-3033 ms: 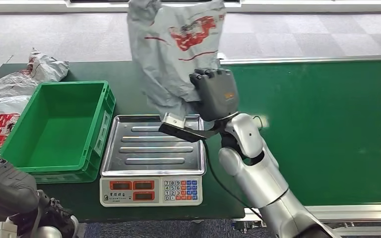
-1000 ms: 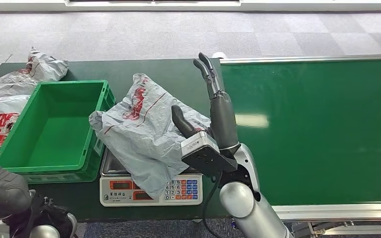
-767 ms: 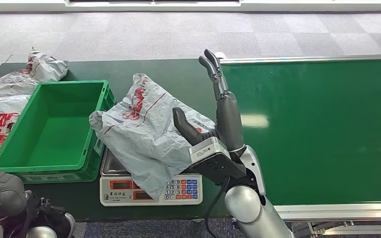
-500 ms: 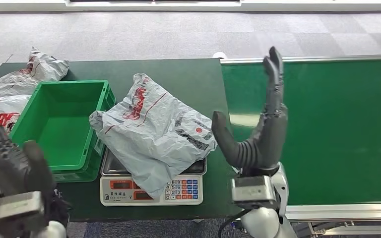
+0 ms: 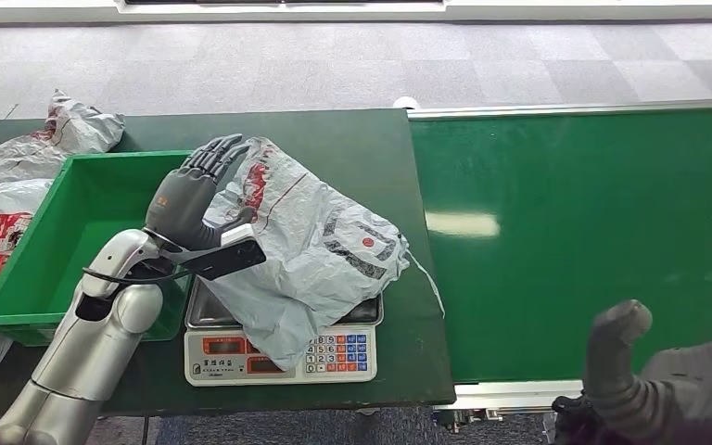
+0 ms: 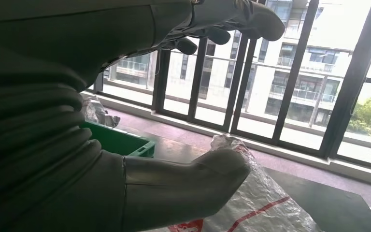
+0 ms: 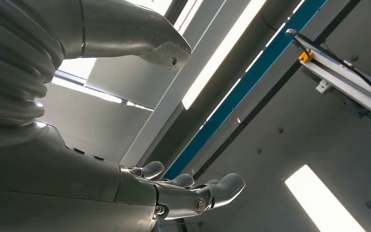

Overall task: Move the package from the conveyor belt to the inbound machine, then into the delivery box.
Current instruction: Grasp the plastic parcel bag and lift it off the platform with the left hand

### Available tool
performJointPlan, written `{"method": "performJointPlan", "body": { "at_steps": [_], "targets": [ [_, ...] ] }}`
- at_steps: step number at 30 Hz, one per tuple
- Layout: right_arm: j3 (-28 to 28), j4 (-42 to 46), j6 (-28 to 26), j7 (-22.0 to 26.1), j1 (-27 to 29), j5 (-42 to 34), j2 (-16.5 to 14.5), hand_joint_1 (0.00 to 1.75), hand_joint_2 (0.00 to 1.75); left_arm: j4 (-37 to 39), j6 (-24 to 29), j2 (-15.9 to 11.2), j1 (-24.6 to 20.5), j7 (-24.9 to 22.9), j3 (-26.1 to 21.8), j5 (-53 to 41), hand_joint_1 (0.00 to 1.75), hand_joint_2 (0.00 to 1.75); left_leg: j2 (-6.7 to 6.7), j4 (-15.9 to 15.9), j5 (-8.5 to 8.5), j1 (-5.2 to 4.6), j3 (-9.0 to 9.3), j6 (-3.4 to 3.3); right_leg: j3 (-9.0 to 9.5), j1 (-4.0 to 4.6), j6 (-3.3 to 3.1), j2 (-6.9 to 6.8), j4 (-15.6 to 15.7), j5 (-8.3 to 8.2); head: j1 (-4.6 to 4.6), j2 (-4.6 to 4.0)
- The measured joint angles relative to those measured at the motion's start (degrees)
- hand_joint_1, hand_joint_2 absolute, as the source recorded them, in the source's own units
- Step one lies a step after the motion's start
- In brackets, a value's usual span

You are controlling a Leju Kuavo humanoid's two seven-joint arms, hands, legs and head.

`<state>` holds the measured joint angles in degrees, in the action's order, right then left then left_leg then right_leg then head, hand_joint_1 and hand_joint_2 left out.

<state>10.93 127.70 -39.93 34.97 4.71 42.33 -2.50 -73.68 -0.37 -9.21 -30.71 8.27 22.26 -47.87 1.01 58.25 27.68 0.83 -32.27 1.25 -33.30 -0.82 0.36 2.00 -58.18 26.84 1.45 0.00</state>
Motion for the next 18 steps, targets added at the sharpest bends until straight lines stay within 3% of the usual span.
{"method": "performJointPlan", "body": {
  "at_steps": [7,13,18],
  "targets": [
    [-4.02,1.48,-0.02,2.52,3.8,-3.73,-0.59,0.0,1.75,9.63,-9.8,-0.27,-5.96,-0.46,4.79,1.07,0.0,1.75,0.15,0.01,-0.03,-0.03,-0.07,-0.04,-0.01,-0.03,0.03,-0.14,0.02,0.01,-0.01,0.0],
    [-5.86,1.52,-0.07,4.06,6.56,-5.36,-2.46,0.0,1.75,25.9,-13.36,3.04,-13.07,2.71,11.99,0.81,0.0,1.75,0.11,0.02,-0.05,-0.04,-0.06,-0.06,0.0,-0.04,0.04,-0.12,0.01,-0.03,-0.01,0.0],
    [-5.93,1.52,-0.07,3.27,7.31,-4.91,-3.24,0.0,1.75,36.59,-18.17,5.97,-14.92,6.17,18.08,1.71,0.0,1.75,0.14,0.01,-0.05,-0.04,-0.05,-0.06,0.05,-0.04,0.05,-0.12,0.01,-0.01,-0.01,0.0]
  ]
}}
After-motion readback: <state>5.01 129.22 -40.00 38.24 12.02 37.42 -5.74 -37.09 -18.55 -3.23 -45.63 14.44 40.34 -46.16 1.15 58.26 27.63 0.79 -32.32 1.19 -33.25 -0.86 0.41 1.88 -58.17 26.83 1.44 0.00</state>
